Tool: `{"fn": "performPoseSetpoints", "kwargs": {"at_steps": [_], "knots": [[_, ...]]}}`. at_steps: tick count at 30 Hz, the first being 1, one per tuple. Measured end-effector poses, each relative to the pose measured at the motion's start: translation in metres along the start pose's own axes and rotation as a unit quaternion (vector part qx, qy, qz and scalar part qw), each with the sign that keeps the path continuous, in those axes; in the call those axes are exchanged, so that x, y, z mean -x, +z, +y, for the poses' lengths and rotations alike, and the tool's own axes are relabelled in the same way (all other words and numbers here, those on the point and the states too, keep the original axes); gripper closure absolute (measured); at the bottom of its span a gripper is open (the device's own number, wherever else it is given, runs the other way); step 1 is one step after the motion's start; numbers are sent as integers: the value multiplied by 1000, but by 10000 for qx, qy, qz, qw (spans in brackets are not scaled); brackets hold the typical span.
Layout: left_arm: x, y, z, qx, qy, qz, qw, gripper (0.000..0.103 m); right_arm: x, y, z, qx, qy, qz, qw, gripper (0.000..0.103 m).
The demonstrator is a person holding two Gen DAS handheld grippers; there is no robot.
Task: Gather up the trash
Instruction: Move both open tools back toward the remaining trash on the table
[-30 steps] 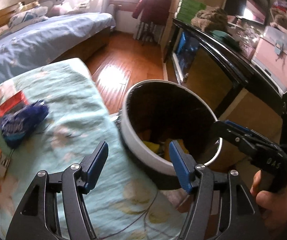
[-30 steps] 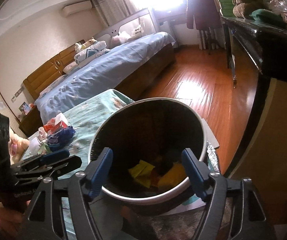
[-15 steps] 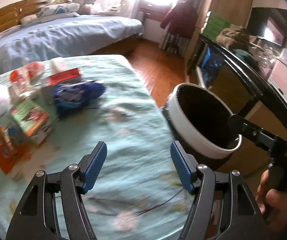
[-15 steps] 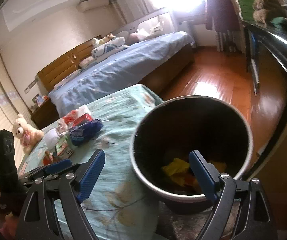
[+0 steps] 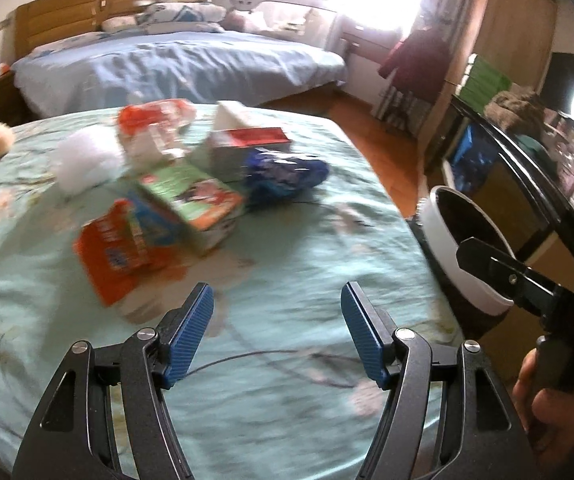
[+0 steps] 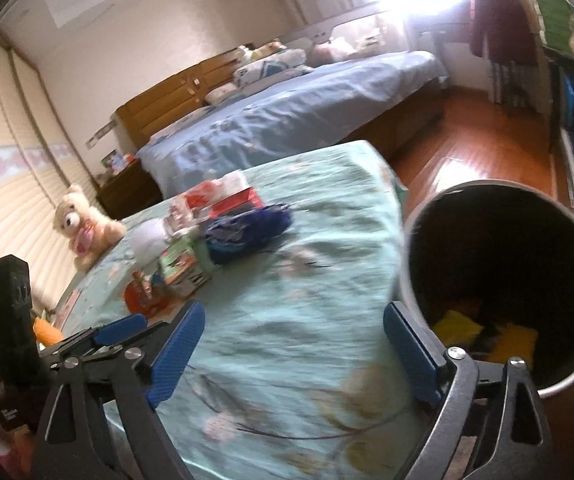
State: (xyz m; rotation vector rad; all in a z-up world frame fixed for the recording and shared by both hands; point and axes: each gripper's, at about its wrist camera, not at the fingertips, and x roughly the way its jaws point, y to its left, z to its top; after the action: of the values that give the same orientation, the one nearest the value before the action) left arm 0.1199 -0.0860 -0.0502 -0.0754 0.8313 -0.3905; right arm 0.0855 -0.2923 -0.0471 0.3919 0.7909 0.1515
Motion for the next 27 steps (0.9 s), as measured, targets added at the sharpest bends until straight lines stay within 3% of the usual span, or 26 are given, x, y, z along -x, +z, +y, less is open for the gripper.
{"fn": "performPoseSetpoints", "kwargs": {"at_steps": [20, 27], "knots": [[-2, -2, 89, 652, 747, 129, 9950, 35, -65, -11, 56, 504, 518, 610, 9955, 11], [-21, 6, 104, 733, 648, 240, 9949, 35, -79, -7, 61, 504, 555, 688, 9948, 11]]}}
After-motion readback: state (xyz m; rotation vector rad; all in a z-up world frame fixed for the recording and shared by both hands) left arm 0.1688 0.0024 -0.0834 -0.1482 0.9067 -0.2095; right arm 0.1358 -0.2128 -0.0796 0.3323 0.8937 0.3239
